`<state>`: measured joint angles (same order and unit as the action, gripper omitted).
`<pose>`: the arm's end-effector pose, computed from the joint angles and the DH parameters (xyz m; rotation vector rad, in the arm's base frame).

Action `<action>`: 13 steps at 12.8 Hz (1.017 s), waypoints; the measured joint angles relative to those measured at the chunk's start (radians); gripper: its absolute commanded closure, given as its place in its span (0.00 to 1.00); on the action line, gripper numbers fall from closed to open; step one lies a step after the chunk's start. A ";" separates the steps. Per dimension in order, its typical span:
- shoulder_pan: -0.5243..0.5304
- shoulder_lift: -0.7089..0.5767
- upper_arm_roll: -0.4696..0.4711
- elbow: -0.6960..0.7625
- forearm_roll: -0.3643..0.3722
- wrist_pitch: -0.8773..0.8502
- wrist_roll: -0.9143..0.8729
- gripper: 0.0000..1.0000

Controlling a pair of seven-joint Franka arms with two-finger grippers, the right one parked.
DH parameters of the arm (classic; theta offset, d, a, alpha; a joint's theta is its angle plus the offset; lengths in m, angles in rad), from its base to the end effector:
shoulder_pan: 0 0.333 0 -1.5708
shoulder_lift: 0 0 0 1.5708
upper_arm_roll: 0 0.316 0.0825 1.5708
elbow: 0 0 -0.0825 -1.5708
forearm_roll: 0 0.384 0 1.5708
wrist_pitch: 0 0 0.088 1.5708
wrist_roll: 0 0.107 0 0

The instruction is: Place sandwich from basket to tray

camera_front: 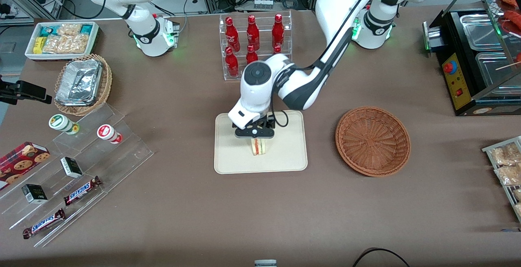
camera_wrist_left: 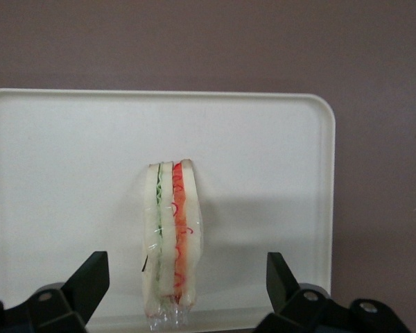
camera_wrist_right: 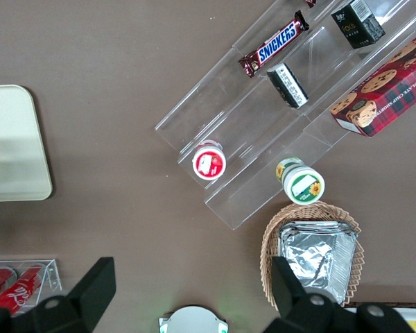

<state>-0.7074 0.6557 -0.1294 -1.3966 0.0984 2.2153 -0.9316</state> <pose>0.5135 -0.5341 0.3400 3.0088 0.1137 0.1697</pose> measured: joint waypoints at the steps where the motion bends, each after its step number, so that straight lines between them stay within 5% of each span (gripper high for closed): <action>1: 0.015 -0.036 0.003 0.001 0.000 -0.028 -0.016 0.00; 9: 0.227 -0.314 0.007 -0.001 -0.004 -0.346 -0.011 0.00; 13: 0.361 -0.397 0.008 -0.003 -0.056 -0.473 0.163 0.00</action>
<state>-0.3459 0.2588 -0.1210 -1.3994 0.0424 1.7427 -0.7690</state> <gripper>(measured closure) 0.000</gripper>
